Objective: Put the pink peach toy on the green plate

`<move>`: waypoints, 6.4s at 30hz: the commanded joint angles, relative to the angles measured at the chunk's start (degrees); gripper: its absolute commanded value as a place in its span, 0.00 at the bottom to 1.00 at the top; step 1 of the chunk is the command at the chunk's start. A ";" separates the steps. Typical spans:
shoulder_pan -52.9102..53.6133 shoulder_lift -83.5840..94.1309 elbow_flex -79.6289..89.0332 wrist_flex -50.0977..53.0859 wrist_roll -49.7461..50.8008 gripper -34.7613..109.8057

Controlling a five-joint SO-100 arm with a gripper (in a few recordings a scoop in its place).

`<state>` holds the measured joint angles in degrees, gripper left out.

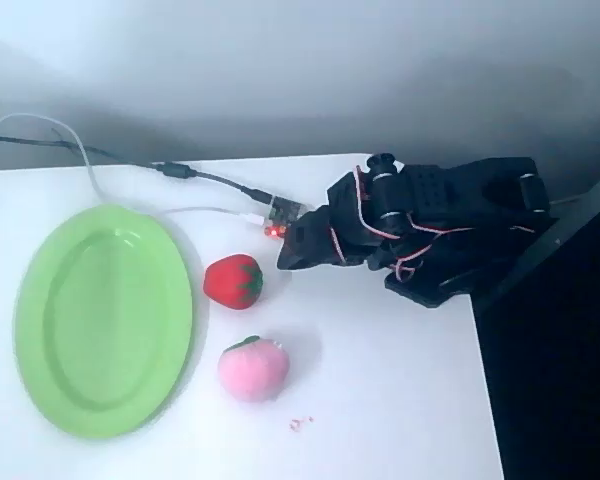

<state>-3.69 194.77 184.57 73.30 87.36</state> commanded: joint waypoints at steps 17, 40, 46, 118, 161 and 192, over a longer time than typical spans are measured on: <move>-4.22 0.97 3.08 0.70 0.18 0.24; -11.34 -40.17 -65.92 0.53 9.05 0.49; -28.48 -49.48 -73.04 0.26 23.47 0.49; -32.26 -77.34 -74.18 -25.40 24.26 0.24; -8.79 -130.52 -128.32 -6.68 4.22 0.48; -2.90 -94.39 -108.63 -13.36 -3.60 0.60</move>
<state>-8.09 88.07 69.61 59.59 83.76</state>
